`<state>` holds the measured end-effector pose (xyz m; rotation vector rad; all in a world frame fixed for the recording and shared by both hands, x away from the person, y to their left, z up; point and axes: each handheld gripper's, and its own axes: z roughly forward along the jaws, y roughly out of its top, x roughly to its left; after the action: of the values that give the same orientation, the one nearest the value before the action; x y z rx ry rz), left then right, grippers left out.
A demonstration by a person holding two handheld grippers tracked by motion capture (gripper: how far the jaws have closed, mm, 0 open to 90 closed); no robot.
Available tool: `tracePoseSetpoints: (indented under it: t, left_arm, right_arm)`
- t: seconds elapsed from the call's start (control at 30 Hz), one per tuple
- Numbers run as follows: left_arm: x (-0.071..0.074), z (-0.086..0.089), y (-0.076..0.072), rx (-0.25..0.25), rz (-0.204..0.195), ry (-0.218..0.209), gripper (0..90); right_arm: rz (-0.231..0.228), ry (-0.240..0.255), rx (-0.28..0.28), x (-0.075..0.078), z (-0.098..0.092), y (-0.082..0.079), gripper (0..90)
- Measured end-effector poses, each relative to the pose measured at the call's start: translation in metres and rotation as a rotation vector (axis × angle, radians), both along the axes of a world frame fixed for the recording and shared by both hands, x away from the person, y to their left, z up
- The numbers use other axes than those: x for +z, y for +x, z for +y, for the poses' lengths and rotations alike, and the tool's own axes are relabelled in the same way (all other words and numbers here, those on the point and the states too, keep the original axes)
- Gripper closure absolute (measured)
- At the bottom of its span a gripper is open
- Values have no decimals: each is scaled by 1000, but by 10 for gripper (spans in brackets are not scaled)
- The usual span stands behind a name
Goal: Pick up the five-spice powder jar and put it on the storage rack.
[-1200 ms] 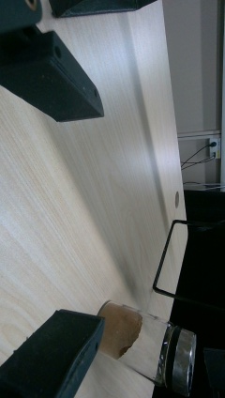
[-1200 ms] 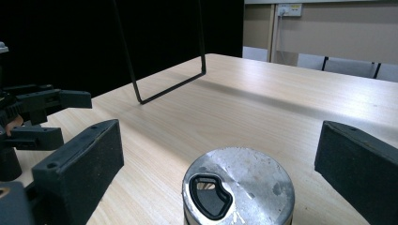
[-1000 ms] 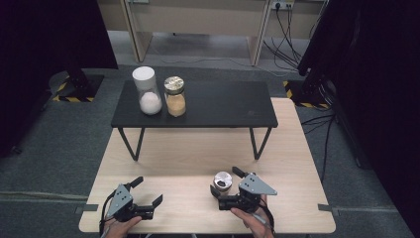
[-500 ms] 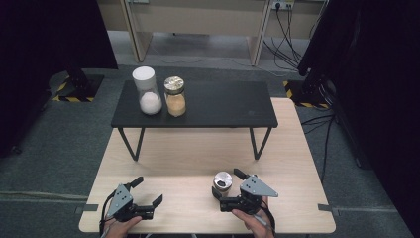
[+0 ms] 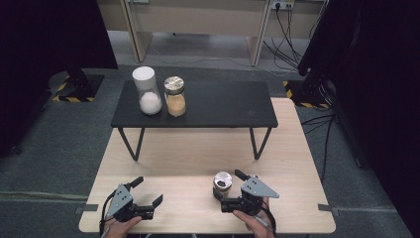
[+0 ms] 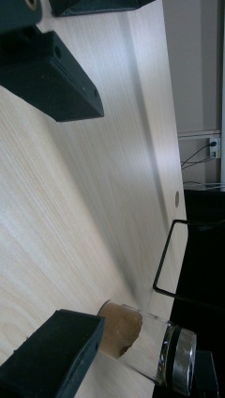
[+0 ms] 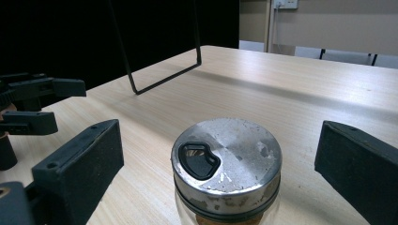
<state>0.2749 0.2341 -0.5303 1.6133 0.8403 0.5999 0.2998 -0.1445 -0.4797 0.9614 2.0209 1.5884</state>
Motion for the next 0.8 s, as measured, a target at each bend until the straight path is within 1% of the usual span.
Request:
tracePoseSetpoints:
  t: [0.47, 0.8]
  left_arm:
    - [0, 0, 0, 0, -1, 1, 21]
    - [0, 0, 0, 0, -1, 0, 21]
  right_arm:
    - [14, -8, -4, -6, -1, 0, 17]
    - [25, -32, -8, -13, 0, 1, 17]
